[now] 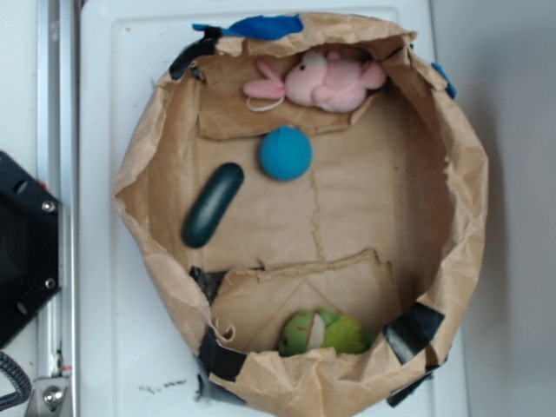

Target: Grab the pink bunny.

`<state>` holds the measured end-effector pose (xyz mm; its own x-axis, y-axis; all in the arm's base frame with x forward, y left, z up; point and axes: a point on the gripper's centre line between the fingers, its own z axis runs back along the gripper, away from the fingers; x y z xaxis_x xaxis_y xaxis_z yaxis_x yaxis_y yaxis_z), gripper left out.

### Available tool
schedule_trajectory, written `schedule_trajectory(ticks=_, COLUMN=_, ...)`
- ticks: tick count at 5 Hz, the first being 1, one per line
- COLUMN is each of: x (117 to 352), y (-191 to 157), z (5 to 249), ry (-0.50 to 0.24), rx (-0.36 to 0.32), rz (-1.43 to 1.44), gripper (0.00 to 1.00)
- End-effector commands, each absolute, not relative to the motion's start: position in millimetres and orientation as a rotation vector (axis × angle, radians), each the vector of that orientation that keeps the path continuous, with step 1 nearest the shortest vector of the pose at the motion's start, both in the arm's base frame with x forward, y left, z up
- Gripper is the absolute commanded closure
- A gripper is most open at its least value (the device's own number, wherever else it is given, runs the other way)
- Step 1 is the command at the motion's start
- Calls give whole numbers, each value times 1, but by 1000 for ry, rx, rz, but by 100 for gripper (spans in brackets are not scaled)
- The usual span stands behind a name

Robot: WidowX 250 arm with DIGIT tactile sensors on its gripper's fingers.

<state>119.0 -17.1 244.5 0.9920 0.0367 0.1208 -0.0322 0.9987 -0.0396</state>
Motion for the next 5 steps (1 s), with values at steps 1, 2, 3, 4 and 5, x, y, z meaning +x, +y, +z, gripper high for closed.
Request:
schedule_trajectory(ticks=1, x=119, y=-17, z=244, ry=-122, rx=-38, rz=35, gripper=0)
schedule_trajectory(ticks=2, x=156, y=5, z=245, ry=-114, rx=-12, rz=81, gripper=0)
schedule_trajectory(ticks=3, x=182, y=22, z=238, ry=-119, rx=-12, rz=107, gripper=0)
schedule_trajectory(ticks=4, x=202, y=29, z=228, ry=-154, rx=18, rz=80, gripper=0)
schedule_trajectory(ticks=5, x=217, y=22, z=207, ry=-194, rx=1, rz=34, gripper=0)
